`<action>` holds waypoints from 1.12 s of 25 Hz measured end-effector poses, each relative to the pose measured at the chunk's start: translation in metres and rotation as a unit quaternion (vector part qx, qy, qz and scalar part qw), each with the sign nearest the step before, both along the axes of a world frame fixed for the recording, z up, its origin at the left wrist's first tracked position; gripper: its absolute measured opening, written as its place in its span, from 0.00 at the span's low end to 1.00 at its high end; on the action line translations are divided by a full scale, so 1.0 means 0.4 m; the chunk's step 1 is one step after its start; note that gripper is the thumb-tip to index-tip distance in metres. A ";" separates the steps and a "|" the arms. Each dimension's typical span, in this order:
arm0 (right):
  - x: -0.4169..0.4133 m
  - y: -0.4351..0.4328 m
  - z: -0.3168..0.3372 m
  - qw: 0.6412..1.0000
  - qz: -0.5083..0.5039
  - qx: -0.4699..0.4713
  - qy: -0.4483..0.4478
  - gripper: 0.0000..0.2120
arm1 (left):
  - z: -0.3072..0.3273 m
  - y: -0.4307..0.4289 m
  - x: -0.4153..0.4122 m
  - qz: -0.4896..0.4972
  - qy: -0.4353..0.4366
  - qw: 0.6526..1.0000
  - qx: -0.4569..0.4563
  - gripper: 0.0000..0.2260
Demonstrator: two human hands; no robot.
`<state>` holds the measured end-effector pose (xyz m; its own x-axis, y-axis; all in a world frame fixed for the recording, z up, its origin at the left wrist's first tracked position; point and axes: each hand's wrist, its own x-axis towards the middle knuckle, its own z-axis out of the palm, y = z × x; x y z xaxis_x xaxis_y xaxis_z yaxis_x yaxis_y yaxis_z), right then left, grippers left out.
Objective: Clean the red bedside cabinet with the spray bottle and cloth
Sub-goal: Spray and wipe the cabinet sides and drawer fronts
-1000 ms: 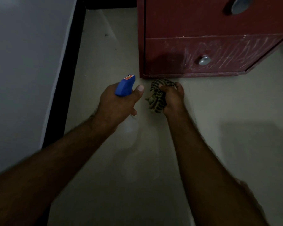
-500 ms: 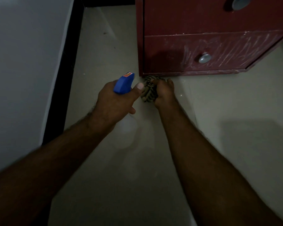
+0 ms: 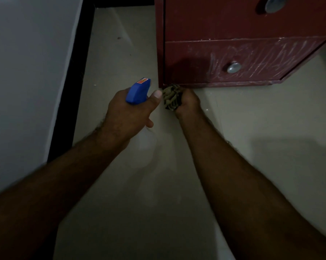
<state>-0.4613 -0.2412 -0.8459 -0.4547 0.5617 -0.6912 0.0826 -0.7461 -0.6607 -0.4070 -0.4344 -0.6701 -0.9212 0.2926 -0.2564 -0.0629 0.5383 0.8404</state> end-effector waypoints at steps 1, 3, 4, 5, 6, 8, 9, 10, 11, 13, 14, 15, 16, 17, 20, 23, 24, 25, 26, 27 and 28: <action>0.006 0.004 0.022 1.000 0.003 0.017 -0.016 0.17 | 0.001 0.000 0.000 -0.001 0.000 1.000 0.000 0.14; 0.018 0.030 0.018 0.998 -0.069 -0.002 -0.008 0.21 | 0.002 0.001 -0.003 -0.003 0.000 1.000 -0.005 0.16; 0.020 0.047 -0.003 0.994 -0.108 -0.015 0.020 0.27 | 0.003 0.000 -0.006 -0.002 0.000 1.000 -0.009 0.17; 0.011 0.068 -0.048 0.989 -0.139 -0.021 0.035 0.34 | 0.005 0.000 -0.007 0.000 0.000 1.000 -0.010 0.18; -0.001 0.074 -0.088 0.992 -0.114 -0.036 0.034 0.44 | 0.007 -0.002 -0.010 0.002 0.001 1.000 -0.007 0.17; -0.045 0.090 -0.176 0.996 -0.062 -0.034 0.054 0.61 | 0.010 -0.004 -0.011 0.005 0.001 1.000 0.008 0.13; -0.065 0.106 -0.241 0.997 -0.056 -0.025 0.044 0.64 | 0.013 -0.003 -0.010 0.002 -0.002 1.000 0.014 0.10; -0.066 0.121 -0.251 0.997 -0.052 -0.028 0.047 0.64 | 0.014 -0.003 -0.009 0.000 -0.004 1.000 0.015 0.10; -0.040 0.116 -0.199 0.998 -0.055 -0.012 0.025 0.62 | 0.015 -0.002 -0.007 0.000 -0.006 1.000 0.013 0.10; 0.022 0.111 -0.088 0.992 -0.116 0.040 -0.017 0.50 | 0.011 0.000 -0.007 0.003 -0.005 1.000 0.007 0.13; 0.043 0.112 -0.053 0.990 -0.133 0.044 0.000 0.43 | 0.008 0.000 -0.008 0.004 -0.003 1.000 0.004 0.14; 0.049 0.118 -0.045 0.988 -0.148 0.017 0.045 0.38 | 0.008 0.002 -0.008 0.003 -0.002 1.000 0.003 0.15; 0.047 0.121 -0.053 0.987 -0.138 0.004 0.076 0.37 | 0.008 0.004 -0.007 0.002 -0.004 1.000 0.002 0.14; 0.043 0.114 -0.053 0.990 -0.127 0.016 0.064 0.38 | 0.009 0.006 -0.005 0.003 -0.005 1.000 0.001 0.14; 0.042 0.103 -0.051 0.994 -0.090 0.042 0.039 0.44 | 0.007 0.012 0.001 0.003 -0.008 1.000 -0.009 0.15; 0.052 0.190 -0.104 0.993 -0.107 0.008 0.043 0.67 | 0.011 0.017 0.005 -0.002 -0.004 1.000 -0.010 0.15; 0.057 0.211 -0.111 0.992 -0.109 -0.001 0.063 0.72 | 0.015 0.021 0.006 -0.001 -0.002 1.000 -0.005 0.14; 0.056 0.216 -0.124 0.993 -0.107 0.015 0.048 0.68 | 0.018 0.023 0.007 -0.002 0.000 1.000 -0.005 0.15; 0.059 0.201 -0.101 0.995 -0.088 0.027 0.042 0.56 | 0.020 0.029 0.009 -0.004 0.003 1.000 -0.010 0.16; 0.067 0.174 -0.054 0.996 -0.065 0.044 0.035 0.47 | 0.021 0.035 0.014 -0.006 0.004 1.000 -0.016 0.17; 0.068 0.162 -0.034 0.996 -0.057 0.065 0.025 0.43 | 0.021 0.041 0.018 -0.009 0.002 1.000 -0.019 0.17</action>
